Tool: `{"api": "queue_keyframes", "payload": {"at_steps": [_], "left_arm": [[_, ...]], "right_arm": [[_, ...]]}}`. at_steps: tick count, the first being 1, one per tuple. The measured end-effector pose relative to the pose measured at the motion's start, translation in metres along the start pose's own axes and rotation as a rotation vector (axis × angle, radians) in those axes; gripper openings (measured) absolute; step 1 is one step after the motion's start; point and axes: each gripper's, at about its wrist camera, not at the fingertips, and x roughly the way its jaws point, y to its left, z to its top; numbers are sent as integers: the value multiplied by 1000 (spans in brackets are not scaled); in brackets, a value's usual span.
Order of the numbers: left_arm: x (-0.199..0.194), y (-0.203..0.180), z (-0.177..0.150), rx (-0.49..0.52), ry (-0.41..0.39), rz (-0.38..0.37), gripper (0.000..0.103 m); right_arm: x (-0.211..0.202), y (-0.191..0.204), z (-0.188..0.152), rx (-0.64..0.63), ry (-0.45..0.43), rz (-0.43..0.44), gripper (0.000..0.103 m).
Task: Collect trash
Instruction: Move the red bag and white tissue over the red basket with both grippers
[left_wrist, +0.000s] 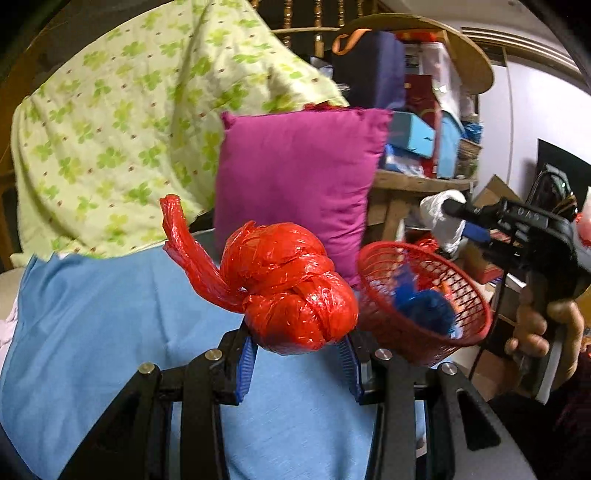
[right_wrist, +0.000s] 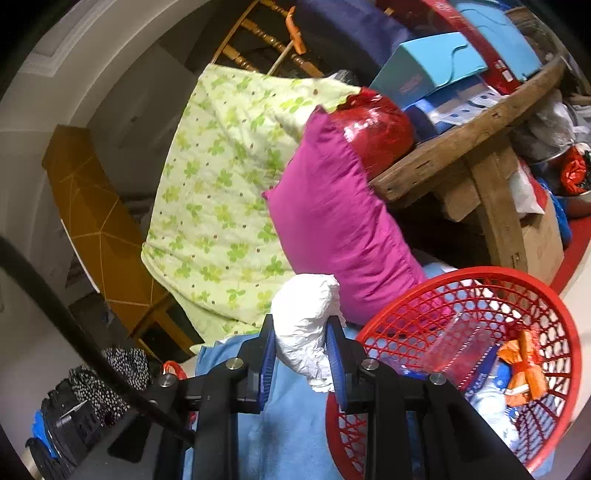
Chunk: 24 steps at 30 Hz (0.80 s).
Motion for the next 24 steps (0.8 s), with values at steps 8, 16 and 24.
{"api": "queue_keyframes", "payload": {"at_steps": [8,16,24], "left_arm": [[2,-36,21,58,-35,-46,42],[10,-62,32,112,-34,-28,42],[25,-85,43,159,-18,30,42]], "right_arm": [[-19,-13,2,26,-43,-30,28],[-37,-27,5,47,-87,-53,28],[-44,-36,8,53,-97,-72,28]]}}
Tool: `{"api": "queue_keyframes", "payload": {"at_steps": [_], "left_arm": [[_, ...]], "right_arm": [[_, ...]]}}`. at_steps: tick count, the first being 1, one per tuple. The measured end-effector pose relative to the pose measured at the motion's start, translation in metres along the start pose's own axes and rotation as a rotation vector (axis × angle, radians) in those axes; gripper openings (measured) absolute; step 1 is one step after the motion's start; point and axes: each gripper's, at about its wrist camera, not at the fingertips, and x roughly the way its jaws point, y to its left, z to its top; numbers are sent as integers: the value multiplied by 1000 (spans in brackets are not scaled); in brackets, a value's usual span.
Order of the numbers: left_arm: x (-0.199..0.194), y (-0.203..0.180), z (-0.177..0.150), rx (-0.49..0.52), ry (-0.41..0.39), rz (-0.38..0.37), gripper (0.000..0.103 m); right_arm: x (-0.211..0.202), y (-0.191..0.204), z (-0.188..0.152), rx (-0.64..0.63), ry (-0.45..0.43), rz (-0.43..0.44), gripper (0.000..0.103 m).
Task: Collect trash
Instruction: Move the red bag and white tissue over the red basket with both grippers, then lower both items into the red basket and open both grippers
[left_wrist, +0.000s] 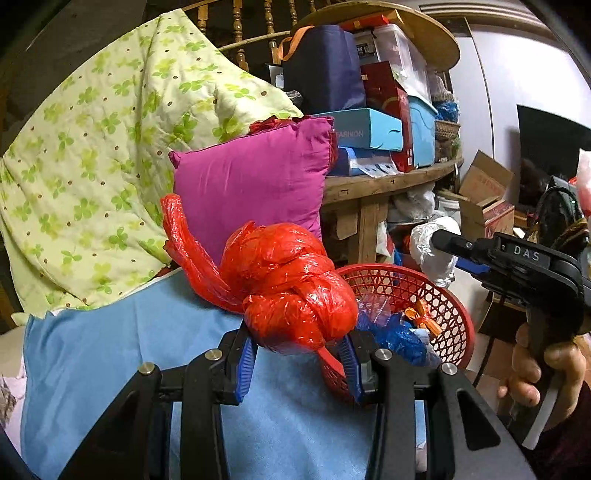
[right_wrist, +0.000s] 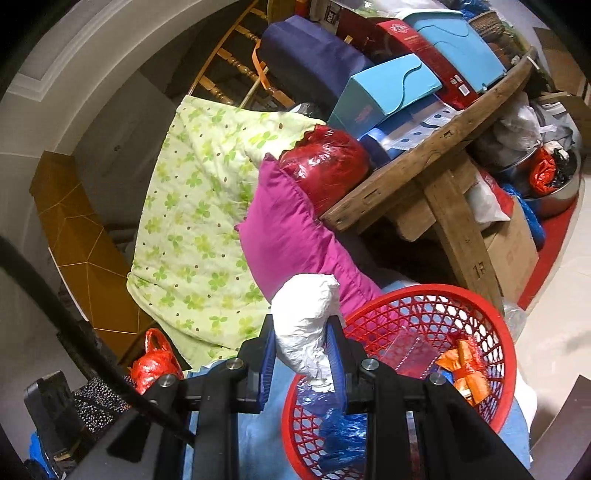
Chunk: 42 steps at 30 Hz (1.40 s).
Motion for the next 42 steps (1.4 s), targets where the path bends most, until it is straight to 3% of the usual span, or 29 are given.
{"api": "queue_keyframes", "payload": {"at_steps": [12,28,42], "left_arm": [[19,-23,12,61,12,20,42],[42,-37,14,104,43,-10,42],[59,-46,25,106,43,-117,43]], "right_arm": [[-4,-8,0,-17,-11,-37,28],[-5,-20,2,0,-16,-62,28],[-7,-32,5,28,-20,-87,28]]}}
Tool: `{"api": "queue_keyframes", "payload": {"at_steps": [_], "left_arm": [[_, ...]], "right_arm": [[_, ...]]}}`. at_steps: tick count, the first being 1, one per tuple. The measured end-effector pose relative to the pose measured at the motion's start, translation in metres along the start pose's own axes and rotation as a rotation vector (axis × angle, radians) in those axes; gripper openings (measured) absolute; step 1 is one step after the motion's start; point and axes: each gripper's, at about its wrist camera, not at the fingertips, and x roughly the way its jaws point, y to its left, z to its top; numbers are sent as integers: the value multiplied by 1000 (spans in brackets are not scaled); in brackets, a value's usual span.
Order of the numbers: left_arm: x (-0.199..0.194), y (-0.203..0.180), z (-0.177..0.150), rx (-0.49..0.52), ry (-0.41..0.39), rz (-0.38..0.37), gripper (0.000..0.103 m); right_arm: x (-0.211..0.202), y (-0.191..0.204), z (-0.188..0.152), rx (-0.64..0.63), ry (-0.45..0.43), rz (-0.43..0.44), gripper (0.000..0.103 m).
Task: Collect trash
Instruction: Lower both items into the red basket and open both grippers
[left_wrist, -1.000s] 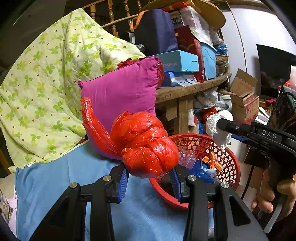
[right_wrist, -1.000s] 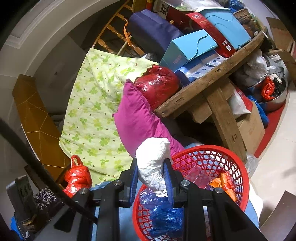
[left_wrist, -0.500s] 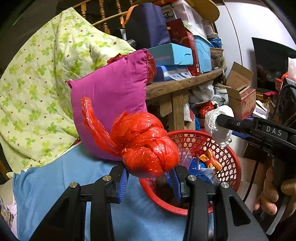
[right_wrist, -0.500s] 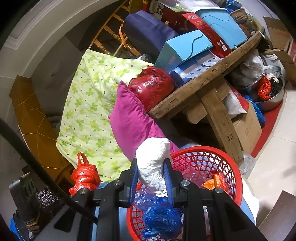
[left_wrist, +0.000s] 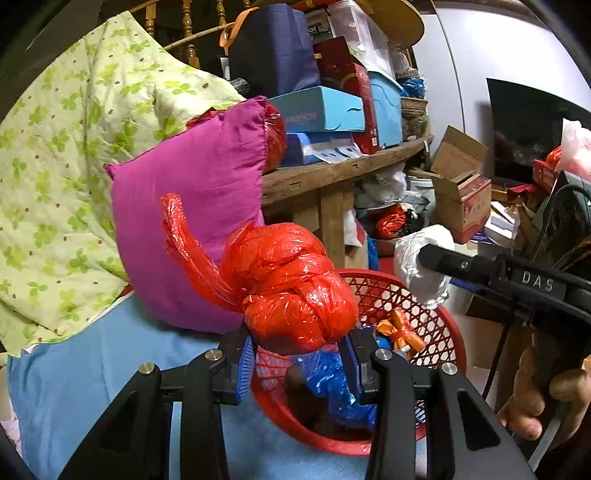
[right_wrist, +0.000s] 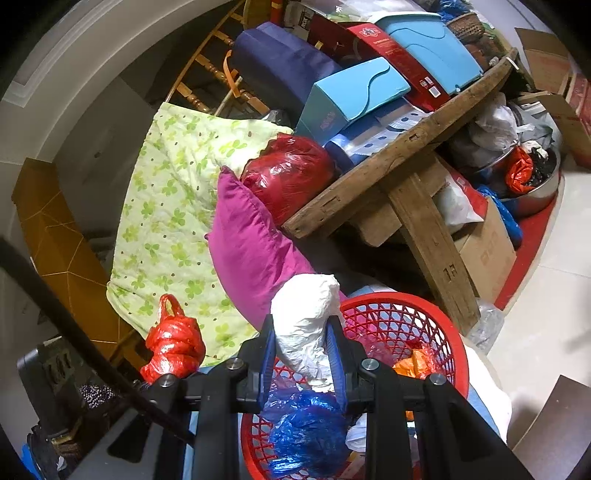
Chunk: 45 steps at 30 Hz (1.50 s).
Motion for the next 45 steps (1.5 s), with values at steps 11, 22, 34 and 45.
{"api": "queue_keyframes", "payload": {"at_steps": [11,22,34,45], "left_arm": [[24,-18,3,26,28,-47,43],[38,-24,4,47,49,-39,43],[48,-24,2,38,74,-58,43],[58,-23,0,25,100,-85,45]], "right_arm": [[0,-9,2,27,-8,-26,28],[-2,-12,4,37,-17,-34,28],[-3,-13,5,47,-22,-42,29],[-2,-14,4,45,-18,-52,31]]}}
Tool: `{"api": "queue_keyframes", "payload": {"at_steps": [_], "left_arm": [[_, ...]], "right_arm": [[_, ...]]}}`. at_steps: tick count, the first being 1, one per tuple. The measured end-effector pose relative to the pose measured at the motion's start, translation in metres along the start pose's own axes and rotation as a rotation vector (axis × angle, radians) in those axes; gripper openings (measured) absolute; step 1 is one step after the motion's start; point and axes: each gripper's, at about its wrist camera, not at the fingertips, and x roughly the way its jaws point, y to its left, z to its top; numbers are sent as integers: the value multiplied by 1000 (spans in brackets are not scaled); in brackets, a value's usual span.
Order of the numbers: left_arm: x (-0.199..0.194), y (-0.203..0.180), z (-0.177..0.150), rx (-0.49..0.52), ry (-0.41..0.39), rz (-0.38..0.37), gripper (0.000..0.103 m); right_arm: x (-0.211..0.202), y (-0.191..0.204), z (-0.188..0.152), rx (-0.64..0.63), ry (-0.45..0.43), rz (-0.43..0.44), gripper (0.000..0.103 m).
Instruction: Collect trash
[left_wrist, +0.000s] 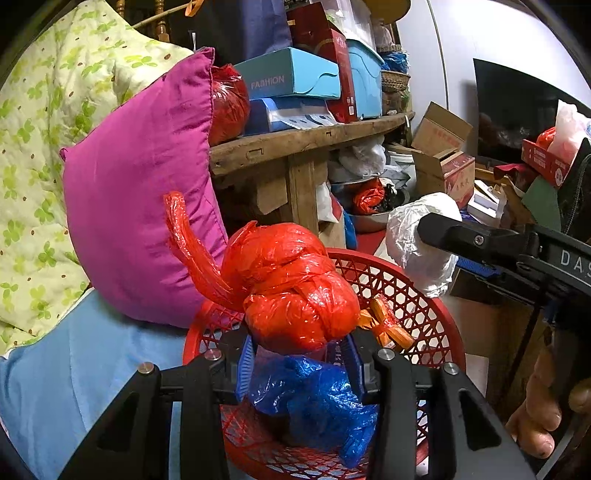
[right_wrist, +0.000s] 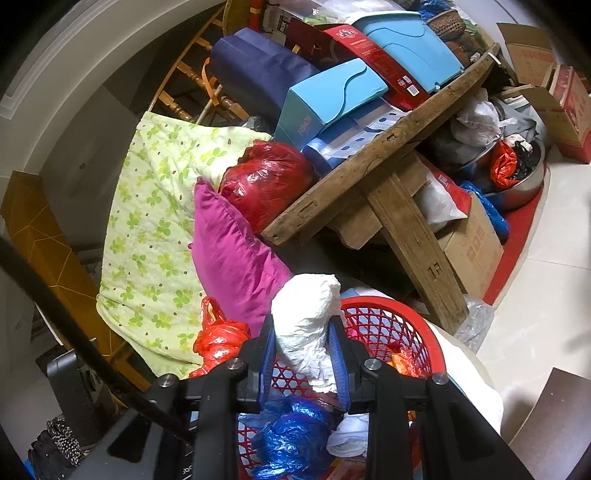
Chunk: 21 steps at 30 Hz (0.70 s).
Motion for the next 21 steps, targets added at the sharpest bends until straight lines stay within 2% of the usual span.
{"api": "queue_keyframes", "payload": {"at_steps": [4,9,15,20,21], "left_arm": [[-2,5,1,-18,-4,-31,47],[-11,14,0,-31,-40,-48,64],[-29,28,-5,-55,-82,-59,66],[-42,50,-27,-97,-61,-27,67],[-44,55,-32,-106,-51,-15,71]], "right_arm": [[-1,-1,0,1,-1,-3,31],[1,2,0,-6,7,-5,31],[10,8,-4,-17,28,-10,31],[16,19,-9,-51,42,-22,31],[18,22,-11,-58,45,-25,31]]}}
